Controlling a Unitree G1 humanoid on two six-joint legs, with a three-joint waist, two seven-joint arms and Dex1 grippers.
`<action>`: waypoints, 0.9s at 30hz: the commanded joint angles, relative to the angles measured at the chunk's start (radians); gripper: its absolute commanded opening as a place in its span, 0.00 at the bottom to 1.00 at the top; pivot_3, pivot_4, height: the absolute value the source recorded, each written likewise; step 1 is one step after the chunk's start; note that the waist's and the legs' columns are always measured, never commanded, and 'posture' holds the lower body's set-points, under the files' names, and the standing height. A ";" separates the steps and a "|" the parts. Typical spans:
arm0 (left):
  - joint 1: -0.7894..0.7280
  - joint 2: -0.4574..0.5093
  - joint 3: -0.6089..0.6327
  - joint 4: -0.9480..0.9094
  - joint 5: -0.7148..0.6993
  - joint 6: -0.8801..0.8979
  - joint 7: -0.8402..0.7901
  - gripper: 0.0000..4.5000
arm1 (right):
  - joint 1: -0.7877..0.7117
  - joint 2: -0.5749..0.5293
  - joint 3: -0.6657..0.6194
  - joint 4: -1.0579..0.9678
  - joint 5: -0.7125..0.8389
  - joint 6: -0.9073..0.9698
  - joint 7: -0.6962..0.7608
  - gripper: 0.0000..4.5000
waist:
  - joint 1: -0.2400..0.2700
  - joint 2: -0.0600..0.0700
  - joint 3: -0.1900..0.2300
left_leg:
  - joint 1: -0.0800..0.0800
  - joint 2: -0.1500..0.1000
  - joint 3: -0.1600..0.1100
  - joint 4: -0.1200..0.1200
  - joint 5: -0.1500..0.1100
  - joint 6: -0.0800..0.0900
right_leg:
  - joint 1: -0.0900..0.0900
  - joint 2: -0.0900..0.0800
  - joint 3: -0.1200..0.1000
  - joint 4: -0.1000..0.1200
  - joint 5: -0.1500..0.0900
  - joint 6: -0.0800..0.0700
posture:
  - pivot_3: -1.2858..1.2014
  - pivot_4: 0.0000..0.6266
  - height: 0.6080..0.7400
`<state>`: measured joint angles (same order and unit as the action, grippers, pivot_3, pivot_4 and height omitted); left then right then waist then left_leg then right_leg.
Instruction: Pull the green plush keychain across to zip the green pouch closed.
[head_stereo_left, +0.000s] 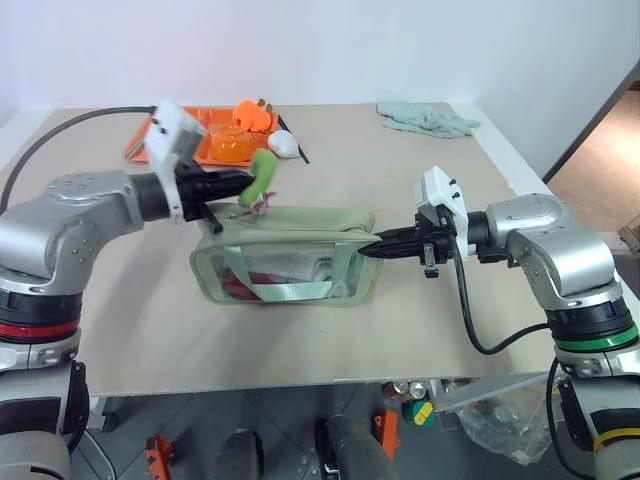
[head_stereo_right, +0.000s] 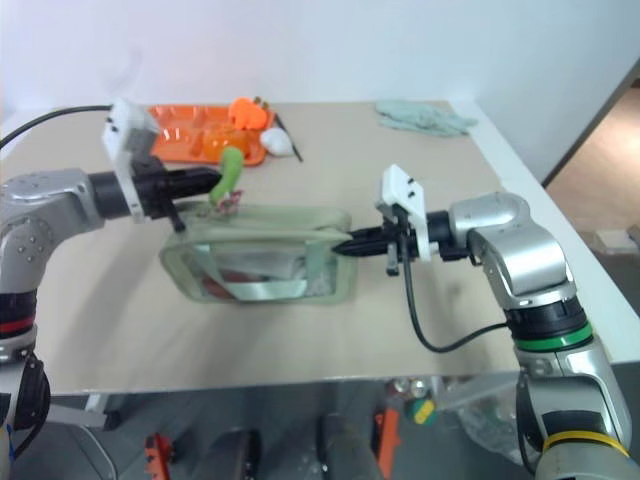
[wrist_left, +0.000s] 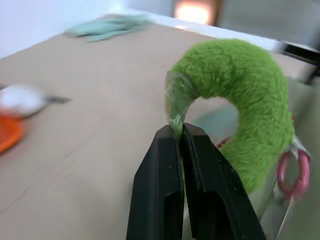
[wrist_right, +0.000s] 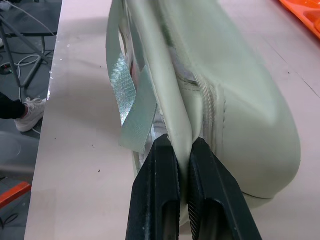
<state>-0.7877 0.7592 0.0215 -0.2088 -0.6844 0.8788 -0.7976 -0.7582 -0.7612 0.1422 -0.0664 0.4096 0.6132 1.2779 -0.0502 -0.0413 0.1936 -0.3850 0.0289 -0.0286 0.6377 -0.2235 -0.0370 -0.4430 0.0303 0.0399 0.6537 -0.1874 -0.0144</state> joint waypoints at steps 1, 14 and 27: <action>-0.022 0.002 0.016 -0.060 -0.026 0.013 -0.020 0.02 | 0.002 -0.014 -0.026 -0.038 0.013 0.009 -0.011 0.00 | 0.000 0.000 0.000 | 0.000 0.000 0.000 0.000 0.000 0.000 | 0.000 0.000 0.000 0.000 0.000 0.000 | 0.52 0.24 1.00; -0.081 0.005 0.093 0.014 -0.017 0.009 0.005 0.02 | -0.013 -0.005 -0.014 -0.028 0.012 0.007 -0.017 0.00 | 0.000 0.000 0.000 | 0.000 0.000 0.000 0.001 0.000 0.000 | 0.000 0.002 0.002 0.000 0.001 0.001 | 0.52 0.24 1.00; -0.022 0.047 0.029 -0.067 -0.074 0.047 -0.132 0.21 | -0.008 -0.001 -0.017 -0.035 0.015 0.010 -0.021 0.00 | 0.000 0.000 0.000 | 0.001 0.000 0.002 0.000 0.000 0.000 | 0.000 0.002 0.003 0.000 0.001 0.001 | 0.52 0.24 1.00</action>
<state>-0.8039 0.7966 0.0365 -0.2575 -0.7539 0.9251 -0.9189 -0.7567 -0.7601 0.1420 -0.0784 0.4143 0.6257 1.2594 -0.0507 -0.0414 0.1937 -0.3849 0.0290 -0.0276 0.6382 -0.2236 -0.0369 -0.4433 0.0327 0.0432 0.6534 -0.1866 -0.0131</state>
